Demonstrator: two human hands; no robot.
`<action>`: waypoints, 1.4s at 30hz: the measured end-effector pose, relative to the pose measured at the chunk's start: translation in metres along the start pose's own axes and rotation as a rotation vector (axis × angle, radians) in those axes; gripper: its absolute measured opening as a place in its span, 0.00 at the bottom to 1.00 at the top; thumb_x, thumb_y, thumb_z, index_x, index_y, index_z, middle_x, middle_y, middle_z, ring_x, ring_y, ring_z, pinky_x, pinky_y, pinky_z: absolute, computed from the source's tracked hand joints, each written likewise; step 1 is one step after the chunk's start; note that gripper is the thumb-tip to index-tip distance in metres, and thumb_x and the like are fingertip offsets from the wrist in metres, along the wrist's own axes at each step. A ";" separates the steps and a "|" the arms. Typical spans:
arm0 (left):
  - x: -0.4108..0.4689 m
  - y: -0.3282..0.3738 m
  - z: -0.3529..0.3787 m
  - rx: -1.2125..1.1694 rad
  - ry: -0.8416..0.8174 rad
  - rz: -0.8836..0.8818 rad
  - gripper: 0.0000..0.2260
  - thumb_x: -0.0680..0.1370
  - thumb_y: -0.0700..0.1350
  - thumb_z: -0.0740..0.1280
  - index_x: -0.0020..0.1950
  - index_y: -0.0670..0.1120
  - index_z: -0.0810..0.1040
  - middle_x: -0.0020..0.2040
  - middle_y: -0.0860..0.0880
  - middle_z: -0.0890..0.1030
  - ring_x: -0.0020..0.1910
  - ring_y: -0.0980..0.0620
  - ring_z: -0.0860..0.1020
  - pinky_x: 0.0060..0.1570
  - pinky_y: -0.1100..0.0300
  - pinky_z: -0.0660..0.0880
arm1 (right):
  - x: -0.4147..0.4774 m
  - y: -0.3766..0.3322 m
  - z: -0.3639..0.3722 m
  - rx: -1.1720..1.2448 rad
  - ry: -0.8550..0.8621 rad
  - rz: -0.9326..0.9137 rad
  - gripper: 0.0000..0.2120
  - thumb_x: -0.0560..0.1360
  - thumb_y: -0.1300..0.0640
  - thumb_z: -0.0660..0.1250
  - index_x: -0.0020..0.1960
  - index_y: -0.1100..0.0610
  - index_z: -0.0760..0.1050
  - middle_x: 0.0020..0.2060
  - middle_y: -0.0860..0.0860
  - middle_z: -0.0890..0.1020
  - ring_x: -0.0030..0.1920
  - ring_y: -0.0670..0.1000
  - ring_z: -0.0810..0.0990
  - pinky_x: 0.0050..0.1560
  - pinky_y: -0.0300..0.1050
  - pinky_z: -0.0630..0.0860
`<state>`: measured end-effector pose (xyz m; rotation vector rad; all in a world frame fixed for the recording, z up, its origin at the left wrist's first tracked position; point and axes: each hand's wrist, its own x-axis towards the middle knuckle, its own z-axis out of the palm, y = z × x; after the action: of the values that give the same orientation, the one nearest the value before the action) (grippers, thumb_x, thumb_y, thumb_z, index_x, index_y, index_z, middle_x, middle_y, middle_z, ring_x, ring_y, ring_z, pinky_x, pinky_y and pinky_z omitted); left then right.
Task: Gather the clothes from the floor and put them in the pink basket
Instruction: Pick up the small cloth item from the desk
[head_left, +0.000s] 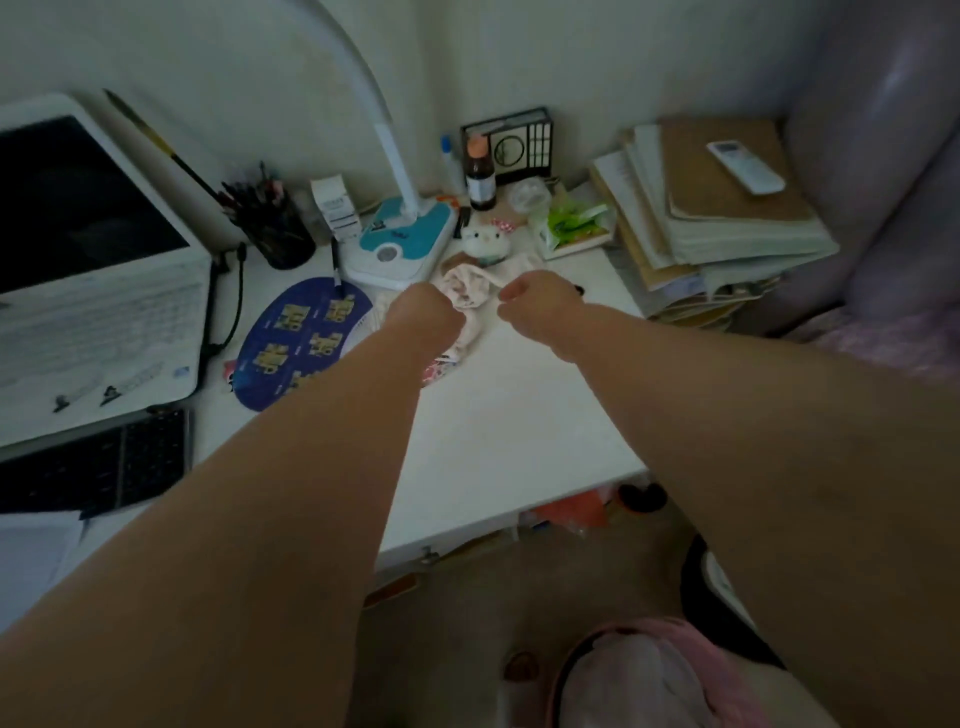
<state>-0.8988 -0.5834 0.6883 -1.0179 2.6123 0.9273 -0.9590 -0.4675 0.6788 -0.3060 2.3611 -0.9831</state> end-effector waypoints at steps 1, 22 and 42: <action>0.010 -0.006 0.005 0.020 -0.005 -0.013 0.15 0.76 0.42 0.66 0.61 0.38 0.78 0.59 0.41 0.80 0.61 0.41 0.78 0.61 0.51 0.76 | 0.013 -0.001 0.005 -0.016 -0.013 0.003 0.17 0.77 0.61 0.61 0.65 0.59 0.75 0.64 0.59 0.78 0.66 0.59 0.75 0.63 0.49 0.71; 0.064 -0.033 0.034 -0.060 0.285 -0.026 0.13 0.79 0.44 0.58 0.62 0.45 0.74 0.60 0.42 0.78 0.64 0.42 0.73 0.60 0.48 0.71 | 0.084 0.006 0.031 0.050 0.222 0.008 0.15 0.76 0.53 0.66 0.59 0.58 0.82 0.57 0.57 0.83 0.60 0.58 0.80 0.61 0.51 0.76; -0.238 0.058 0.041 -0.721 0.251 0.067 0.07 0.77 0.41 0.62 0.55 0.45 0.75 0.45 0.45 0.80 0.43 0.46 0.81 0.37 0.55 0.83 | -0.237 0.065 -0.097 0.473 -0.047 -0.130 0.10 0.74 0.65 0.66 0.44 0.50 0.78 0.42 0.50 0.84 0.43 0.49 0.82 0.50 0.42 0.79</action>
<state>-0.7612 -0.3956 0.7750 -1.2585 2.5436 1.9541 -0.8205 -0.2691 0.7855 -0.2934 2.0075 -1.5356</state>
